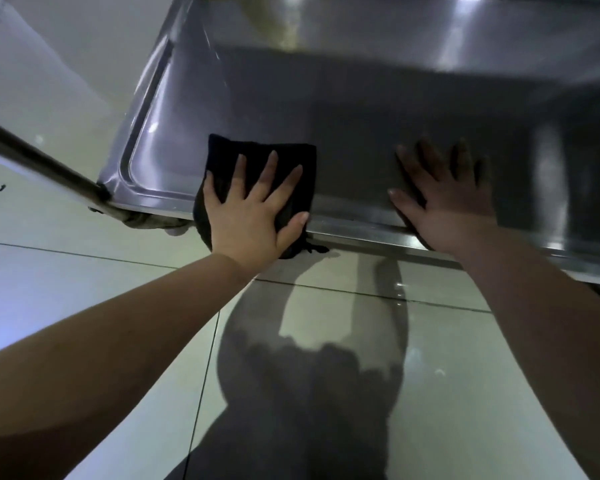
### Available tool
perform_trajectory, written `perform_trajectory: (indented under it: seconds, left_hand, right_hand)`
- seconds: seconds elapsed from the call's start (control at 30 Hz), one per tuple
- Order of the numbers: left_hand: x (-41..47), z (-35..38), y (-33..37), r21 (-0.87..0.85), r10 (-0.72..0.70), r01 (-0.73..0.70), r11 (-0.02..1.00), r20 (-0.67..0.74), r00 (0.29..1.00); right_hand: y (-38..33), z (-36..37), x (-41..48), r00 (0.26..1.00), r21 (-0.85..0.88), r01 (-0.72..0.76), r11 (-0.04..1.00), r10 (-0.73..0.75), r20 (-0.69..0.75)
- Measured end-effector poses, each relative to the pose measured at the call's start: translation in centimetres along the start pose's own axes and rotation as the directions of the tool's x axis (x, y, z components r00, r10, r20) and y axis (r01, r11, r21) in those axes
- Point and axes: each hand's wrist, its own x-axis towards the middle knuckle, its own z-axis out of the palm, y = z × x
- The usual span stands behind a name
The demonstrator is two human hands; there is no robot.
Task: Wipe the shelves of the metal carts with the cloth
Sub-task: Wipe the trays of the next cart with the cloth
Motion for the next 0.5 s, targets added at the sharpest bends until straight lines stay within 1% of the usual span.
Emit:
perform_trajectory:
  seconds: [0.07,0.13,0.23,0.33,0.4,0.47,0.5]
  left_hand:
    - [0.2,-0.1,0.9,-0.002,-0.011,0.012,1.000,0.025,1.000]
    - [0.6,-0.3,2.9,-0.002,0.010,-0.010,1.000,0.034,0.999]
    - [1.2,-0.4,8.4,-0.022,0.055,-0.054,0.998,0.051,0.997]
    - [1.5,-0.9,12.0,-0.047,0.039,-0.035,0.998,0.087,0.995]
    - [1.6,-1.1,11.0,-0.046,0.076,-0.072,0.996,0.085,0.993]
    - [2.1,-1.3,7.8,-0.036,0.127,-0.124,0.992,0.070,0.989]
    - [2.6,-1.4,5.7,-0.034,0.129,-0.127,0.991,0.074,0.989]
  right_hand:
    - [-0.3,0.3,0.3,1.000,-0.013,0.002,1.000,-0.002,-0.008]
    - [-0.6,0.2,0.7,1.000,-0.013,0.006,1.000,-0.006,-0.018]
    - [-0.4,0.4,0.7,0.999,-0.012,0.007,1.000,-0.008,-0.034]
    - [-0.3,0.3,0.5,0.999,0.015,0.024,1.000,-0.023,-0.042]
    - [-0.1,0.2,0.4,0.998,0.046,0.035,0.998,-0.033,-0.056]
    - [0.0,0.2,0.4,0.998,0.057,0.037,0.998,-0.033,-0.062]
    - [-0.1,0.2,0.4,0.998,0.061,0.032,0.998,-0.028,-0.058]
